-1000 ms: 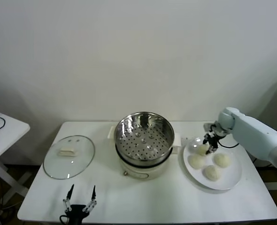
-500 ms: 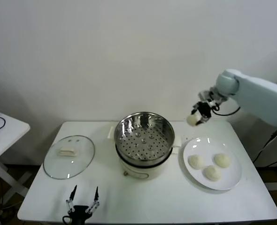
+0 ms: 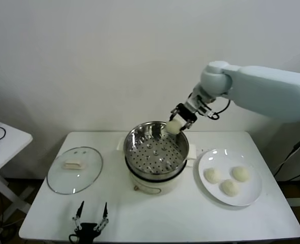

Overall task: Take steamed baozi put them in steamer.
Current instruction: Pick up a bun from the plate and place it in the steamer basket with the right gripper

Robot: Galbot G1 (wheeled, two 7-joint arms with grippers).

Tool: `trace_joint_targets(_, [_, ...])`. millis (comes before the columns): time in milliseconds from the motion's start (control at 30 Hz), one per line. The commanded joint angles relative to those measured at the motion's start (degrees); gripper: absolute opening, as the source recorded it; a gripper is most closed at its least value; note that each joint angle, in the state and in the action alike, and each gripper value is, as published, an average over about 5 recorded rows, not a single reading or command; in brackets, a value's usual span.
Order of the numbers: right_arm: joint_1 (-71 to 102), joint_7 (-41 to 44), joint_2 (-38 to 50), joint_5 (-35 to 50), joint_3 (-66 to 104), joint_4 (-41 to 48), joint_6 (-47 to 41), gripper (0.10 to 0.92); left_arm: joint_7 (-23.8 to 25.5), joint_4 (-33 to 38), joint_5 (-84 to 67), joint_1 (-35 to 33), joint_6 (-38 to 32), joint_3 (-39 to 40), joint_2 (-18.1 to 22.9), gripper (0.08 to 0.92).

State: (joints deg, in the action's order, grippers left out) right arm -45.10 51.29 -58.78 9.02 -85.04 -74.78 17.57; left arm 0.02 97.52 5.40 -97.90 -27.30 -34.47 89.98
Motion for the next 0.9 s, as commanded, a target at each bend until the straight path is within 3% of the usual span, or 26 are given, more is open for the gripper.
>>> trace_joint_targets(33, [7.6,-6.8,-8.1,-11.6,0.3,11.8,14.7,0.568,0.0,-0.1,0.0,0.1,0.0,0.0,0.1,0.823])
trace_joint_targets(900, [16.2,-6.3,-18.5,-13.7,2.0,29.9,22.3,0.582,-0.2,0.2,-0.5,0.2,0.2,-0.4,0.5,0.823])
